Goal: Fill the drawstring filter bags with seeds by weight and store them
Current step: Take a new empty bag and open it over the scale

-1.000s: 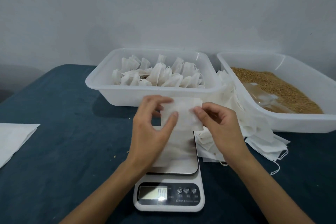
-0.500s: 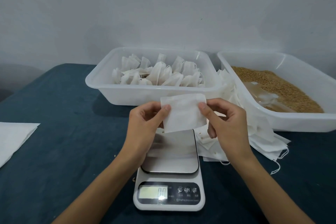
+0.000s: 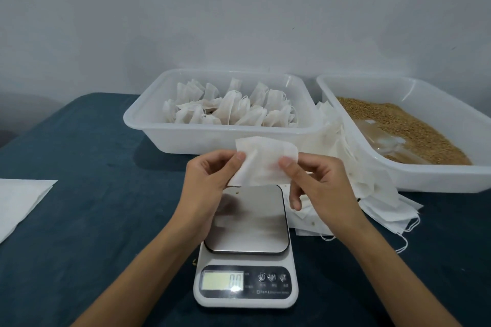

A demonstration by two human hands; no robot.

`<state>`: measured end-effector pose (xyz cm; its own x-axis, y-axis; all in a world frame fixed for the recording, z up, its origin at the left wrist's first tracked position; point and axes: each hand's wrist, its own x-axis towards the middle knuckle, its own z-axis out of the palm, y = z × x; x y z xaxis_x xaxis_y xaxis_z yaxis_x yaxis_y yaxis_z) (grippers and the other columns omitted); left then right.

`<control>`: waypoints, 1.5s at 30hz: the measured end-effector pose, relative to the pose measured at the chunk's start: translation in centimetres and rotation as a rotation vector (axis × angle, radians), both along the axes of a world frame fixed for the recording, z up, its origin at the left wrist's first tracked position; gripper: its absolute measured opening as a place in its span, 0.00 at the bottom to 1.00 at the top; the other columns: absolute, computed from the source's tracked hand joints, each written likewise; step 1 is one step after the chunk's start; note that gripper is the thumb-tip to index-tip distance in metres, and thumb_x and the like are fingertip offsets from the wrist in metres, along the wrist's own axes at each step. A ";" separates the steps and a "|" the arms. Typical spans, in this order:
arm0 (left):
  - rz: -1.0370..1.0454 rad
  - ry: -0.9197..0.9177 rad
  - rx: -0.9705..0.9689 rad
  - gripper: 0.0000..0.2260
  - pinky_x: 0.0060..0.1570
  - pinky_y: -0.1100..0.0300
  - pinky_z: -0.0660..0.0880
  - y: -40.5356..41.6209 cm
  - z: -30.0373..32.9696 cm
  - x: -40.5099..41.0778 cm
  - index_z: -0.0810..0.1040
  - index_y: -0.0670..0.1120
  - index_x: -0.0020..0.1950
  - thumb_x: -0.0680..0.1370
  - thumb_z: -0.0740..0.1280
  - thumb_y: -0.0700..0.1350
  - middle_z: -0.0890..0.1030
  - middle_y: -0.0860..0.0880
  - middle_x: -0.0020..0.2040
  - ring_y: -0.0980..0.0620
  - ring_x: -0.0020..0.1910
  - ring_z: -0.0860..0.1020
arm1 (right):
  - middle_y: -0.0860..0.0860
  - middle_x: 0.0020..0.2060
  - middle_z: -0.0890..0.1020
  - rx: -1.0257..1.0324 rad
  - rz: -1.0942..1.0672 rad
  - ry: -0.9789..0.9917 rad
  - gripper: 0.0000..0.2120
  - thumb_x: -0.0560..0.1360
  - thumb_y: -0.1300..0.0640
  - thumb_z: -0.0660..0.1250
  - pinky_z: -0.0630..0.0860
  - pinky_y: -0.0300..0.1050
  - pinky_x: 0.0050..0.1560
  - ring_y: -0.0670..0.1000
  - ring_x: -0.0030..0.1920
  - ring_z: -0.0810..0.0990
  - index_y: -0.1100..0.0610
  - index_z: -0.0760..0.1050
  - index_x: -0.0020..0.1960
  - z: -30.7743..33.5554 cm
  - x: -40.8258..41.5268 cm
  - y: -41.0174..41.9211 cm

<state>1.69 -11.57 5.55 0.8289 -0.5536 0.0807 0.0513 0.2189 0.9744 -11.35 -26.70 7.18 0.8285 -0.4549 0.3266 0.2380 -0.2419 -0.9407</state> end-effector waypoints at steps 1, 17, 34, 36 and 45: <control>0.021 -0.005 -0.001 0.07 0.48 0.60 0.80 0.0 0.0 0.1 0.87 0.41 0.50 0.80 0.72 0.44 0.87 0.45 0.45 0.53 0.42 0.83 | 0.41 0.31 0.82 -0.002 0.003 0.003 0.13 0.80 0.52 0.67 0.71 0.46 0.27 0.50 0.19 0.71 0.61 0.82 0.46 -0.1 0.0 0.1; 0.038 -0.049 0.010 0.07 0.50 0.53 0.81 -0.1 0.4 -0.2 0.86 0.41 0.53 0.82 0.69 0.41 0.87 0.41 0.49 0.48 0.47 0.83 | 0.62 0.42 0.85 -0.142 -0.058 -0.040 0.29 0.78 0.37 0.64 0.79 0.49 0.30 0.53 0.27 0.84 0.66 0.82 0.53 -0.9 0.1 0.5; -0.045 -0.075 0.051 0.08 0.49 0.58 0.82 0.1 0.8 -0.3 0.85 0.42 0.58 0.84 0.66 0.39 0.85 0.41 0.46 0.49 0.46 0.83 | 0.71 0.36 0.78 -0.134 -0.096 -0.120 0.32 0.78 0.42 0.65 0.76 0.44 0.29 0.51 0.31 0.86 0.74 0.75 0.43 -0.8 -0.2 0.3; 0.045 -0.313 0.075 0.07 0.48 0.61 0.79 0.3 1.0 -0.5 0.83 0.47 0.59 0.83 0.68 0.40 0.83 0.51 0.45 0.56 0.45 0.81 | 0.68 0.38 0.81 -0.145 -0.093 -0.084 0.33 0.78 0.38 0.65 0.77 0.54 0.33 0.52 0.32 0.86 0.73 0.77 0.46 -0.3 -0.3 0.0; -0.289 -0.734 0.293 0.31 0.64 0.57 0.74 -0.1 0.1 -3.4 0.71 0.53 0.74 0.74 0.78 0.44 0.80 0.57 0.64 0.54 0.65 0.78 | 0.62 0.34 0.75 -0.405 0.112 0.271 0.44 0.71 0.20 0.50 0.68 0.41 0.28 0.54 0.26 0.82 0.61 0.80 0.47 4.4 -1.6 0.0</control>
<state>-1.68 -11.72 5.65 0.4443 -0.8187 0.3638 -0.6023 0.0277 0.7978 -12.96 -26.67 11.59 0.9446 -0.2391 0.2247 0.0434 -0.5876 -0.8080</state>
